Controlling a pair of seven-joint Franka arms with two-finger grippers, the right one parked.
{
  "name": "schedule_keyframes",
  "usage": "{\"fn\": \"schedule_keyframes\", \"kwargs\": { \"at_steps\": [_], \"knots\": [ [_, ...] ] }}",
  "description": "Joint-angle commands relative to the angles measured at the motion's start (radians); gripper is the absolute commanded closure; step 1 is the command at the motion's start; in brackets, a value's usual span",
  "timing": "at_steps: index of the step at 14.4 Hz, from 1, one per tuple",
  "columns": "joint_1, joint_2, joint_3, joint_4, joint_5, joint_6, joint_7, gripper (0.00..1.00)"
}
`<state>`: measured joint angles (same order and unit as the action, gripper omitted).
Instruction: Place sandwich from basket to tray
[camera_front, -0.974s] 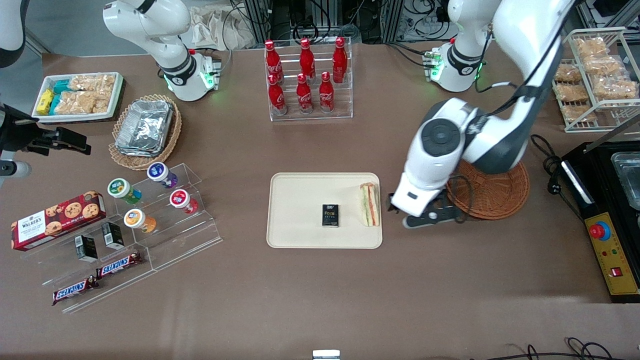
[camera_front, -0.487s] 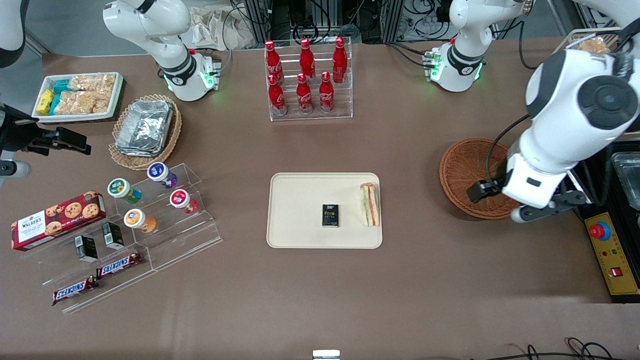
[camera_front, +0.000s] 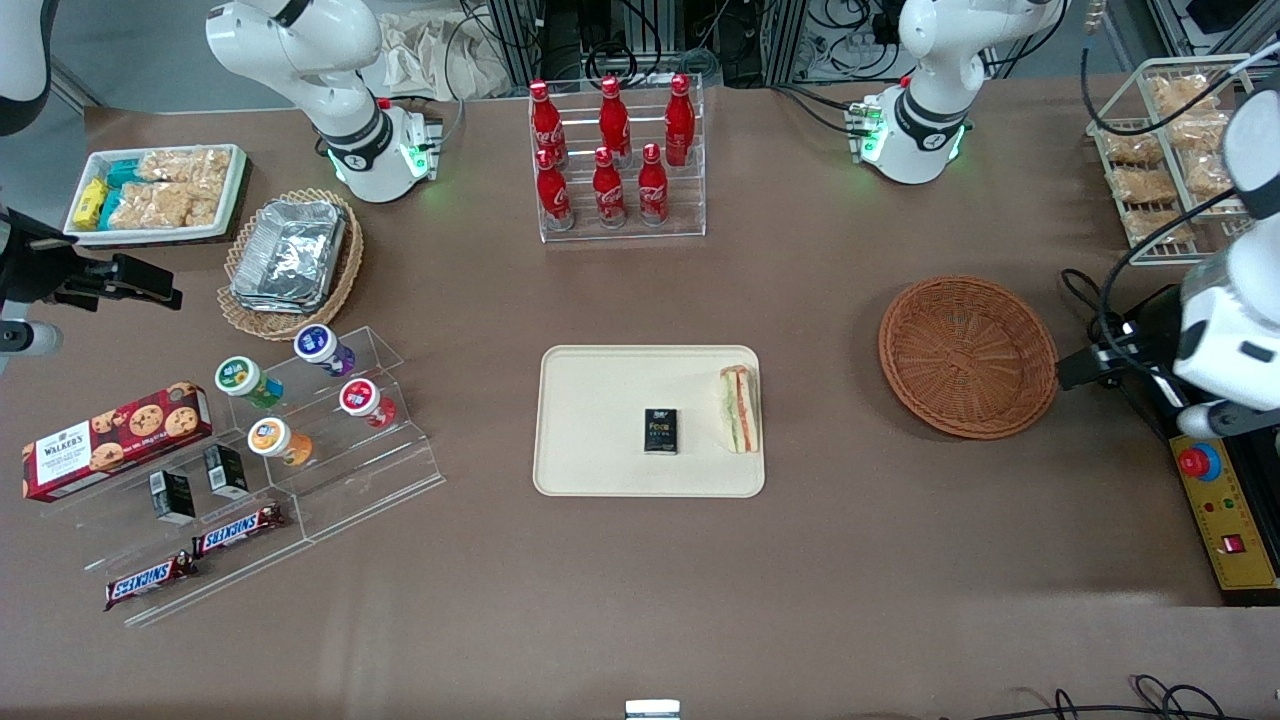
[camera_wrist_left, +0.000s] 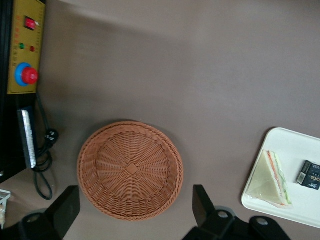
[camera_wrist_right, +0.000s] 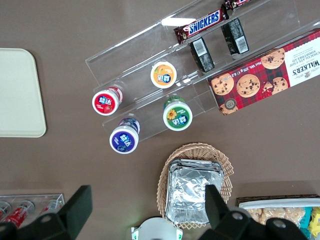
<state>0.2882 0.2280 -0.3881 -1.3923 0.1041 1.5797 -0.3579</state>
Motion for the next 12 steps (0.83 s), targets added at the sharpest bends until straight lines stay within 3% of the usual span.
{"fn": "schedule_keyframes", "kwargs": {
  "at_steps": [1,2,5,7,9,12],
  "knots": [
    [0.068,-0.038,-0.003,0.001,-0.03,-0.049,0.122,0.0],
    [0.053,-0.044,0.029,0.001,-0.044,-0.078,0.187,0.0],
    [-0.223,-0.093,0.363,-0.054,-0.087,-0.015,0.235,0.0],
    [-0.335,-0.163,0.49,-0.15,-0.118,0.031,0.356,0.0],
    [-0.38,-0.193,0.519,-0.192,-0.118,0.045,0.353,0.0],
    [-0.389,-0.158,0.479,-0.156,-0.093,0.04,0.317,0.0]
  ]
}}
